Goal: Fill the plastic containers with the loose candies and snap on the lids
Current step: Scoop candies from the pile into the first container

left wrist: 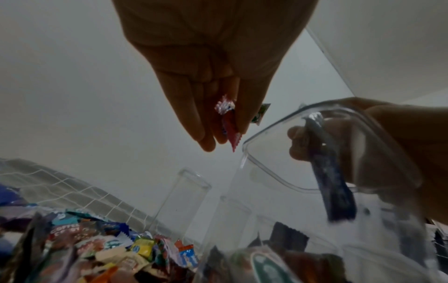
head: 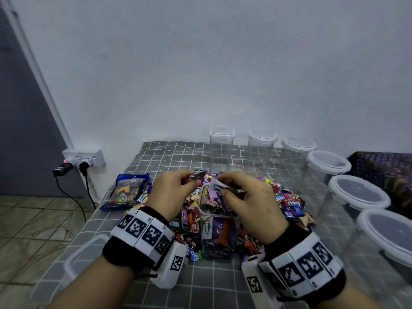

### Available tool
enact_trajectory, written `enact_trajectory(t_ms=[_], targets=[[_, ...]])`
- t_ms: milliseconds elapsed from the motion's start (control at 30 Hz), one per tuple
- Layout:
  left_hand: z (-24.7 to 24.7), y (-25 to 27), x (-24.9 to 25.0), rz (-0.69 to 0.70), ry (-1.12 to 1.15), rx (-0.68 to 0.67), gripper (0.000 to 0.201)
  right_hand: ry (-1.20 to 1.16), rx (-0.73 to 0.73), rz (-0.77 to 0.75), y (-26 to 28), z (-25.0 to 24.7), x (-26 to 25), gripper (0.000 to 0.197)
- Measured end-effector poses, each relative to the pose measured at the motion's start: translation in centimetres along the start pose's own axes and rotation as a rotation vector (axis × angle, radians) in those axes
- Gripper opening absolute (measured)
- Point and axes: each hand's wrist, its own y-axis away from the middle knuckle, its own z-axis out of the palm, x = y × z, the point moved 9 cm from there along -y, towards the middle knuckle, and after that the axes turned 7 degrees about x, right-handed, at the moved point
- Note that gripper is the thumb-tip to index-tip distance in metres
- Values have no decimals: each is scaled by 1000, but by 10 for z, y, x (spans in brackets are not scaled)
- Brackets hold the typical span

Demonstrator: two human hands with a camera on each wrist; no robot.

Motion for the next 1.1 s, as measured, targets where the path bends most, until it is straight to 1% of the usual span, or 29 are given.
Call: enact_trajectory(t_ms=[133, 200, 300, 333, 367, 400, 467, 500, 533, 567, 633, 733, 900, 1100], targets=[[-3, 2, 7, 12, 13, 14, 15, -1, -22, -21, 4, 0, -1, 24], [-5, 3, 11, 14, 17, 13, 15, -10, 7, -9, 6, -4, 2, 25], [-6, 4, 20, 37, 12, 3, 12, 11, 75, 7, 12, -16, 8, 34], [-6, 5, 24, 49, 5, -4, 12, 20, 68, 33, 13, -17, 12, 36], [-7, 7, 27, 58, -1, -13, 12, 17, 31, 87, 16, -16, 19, 41], [-6, 7, 31, 64, -3, -21, 11, -3, -31, 163, 19, -13, 26, 51], [-4, 9, 38, 75, 11, -44, 10, -90, -163, 331, 29, -1, 45, 80], [-3, 10, 41, 81, 21, -58, 9, -141, -209, 389, 34, 4, 52, 93], [0, 10, 44, 85, 27, -71, 9, -189, -242, 427, 38, 9, 57, 100], [2, 11, 46, 90, 33, -82, 10, -231, -266, 452, 41, 13, 60, 104], [6, 11, 50, 111, 30, -98, 12, -266, -300, 481, 45, 20, 64, 101], [13, 14, 51, 132, -16, -133, 15, -232, -287, 484, 46, 19, 67, 90], [18, 15, 46, 129, -55, -152, 24, -239, -262, 480, 42, 17, 66, 86], [21, 15, 48, 124, -79, -165, 30, -234, -271, 481, 43, 17, 64, 87]])
